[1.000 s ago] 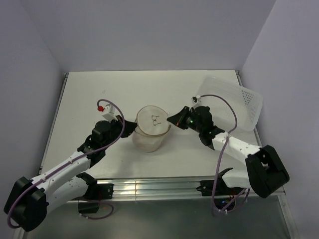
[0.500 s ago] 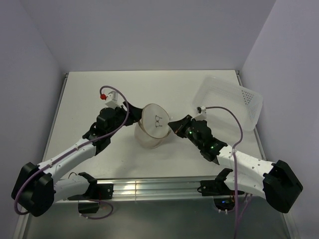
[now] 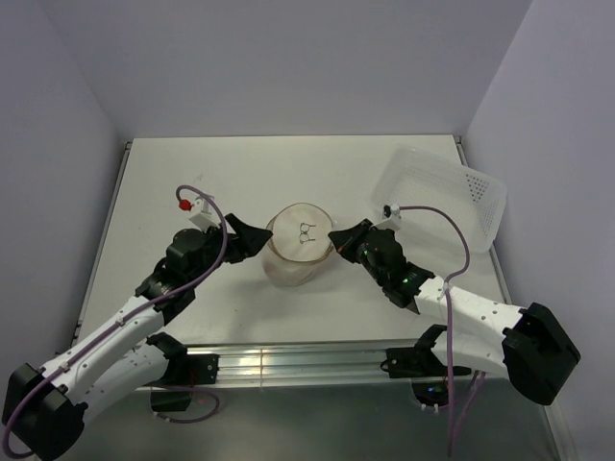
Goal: Place the bra in the laundry bag and zip it closed
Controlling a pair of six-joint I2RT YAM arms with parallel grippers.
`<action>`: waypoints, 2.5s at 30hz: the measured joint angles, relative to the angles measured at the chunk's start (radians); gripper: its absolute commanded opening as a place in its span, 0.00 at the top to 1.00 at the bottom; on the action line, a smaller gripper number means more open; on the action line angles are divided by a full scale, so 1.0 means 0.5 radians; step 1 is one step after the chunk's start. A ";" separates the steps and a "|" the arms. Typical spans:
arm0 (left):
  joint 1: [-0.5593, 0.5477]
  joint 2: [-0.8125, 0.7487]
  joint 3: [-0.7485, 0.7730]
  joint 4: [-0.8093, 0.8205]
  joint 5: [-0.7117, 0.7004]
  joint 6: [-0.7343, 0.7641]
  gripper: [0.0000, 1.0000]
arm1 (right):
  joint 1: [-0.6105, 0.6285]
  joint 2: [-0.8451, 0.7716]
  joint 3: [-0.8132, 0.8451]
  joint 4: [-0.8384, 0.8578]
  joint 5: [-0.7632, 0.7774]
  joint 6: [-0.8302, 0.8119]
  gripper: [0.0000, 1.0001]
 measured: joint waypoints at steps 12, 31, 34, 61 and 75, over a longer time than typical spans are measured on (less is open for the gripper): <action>-0.216 0.257 -0.066 0.201 0.227 -0.220 0.29 | 0.032 -0.008 0.037 -0.062 0.053 0.017 1.00; -0.381 0.522 -0.153 0.488 0.144 -0.432 0.32 | 0.039 -0.055 0.034 -0.031 0.044 0.061 1.00; -0.390 0.565 -0.154 0.534 0.139 -0.455 0.31 | 0.039 -0.055 0.034 -0.027 0.047 0.062 1.00; -0.406 0.606 -0.216 0.657 0.039 -0.488 0.56 | 0.050 -0.091 -0.008 0.071 -0.015 0.091 1.00; -0.410 0.564 -0.261 0.813 -0.047 -0.466 1.00 | 0.063 -0.172 -0.078 -0.024 -0.070 0.008 0.26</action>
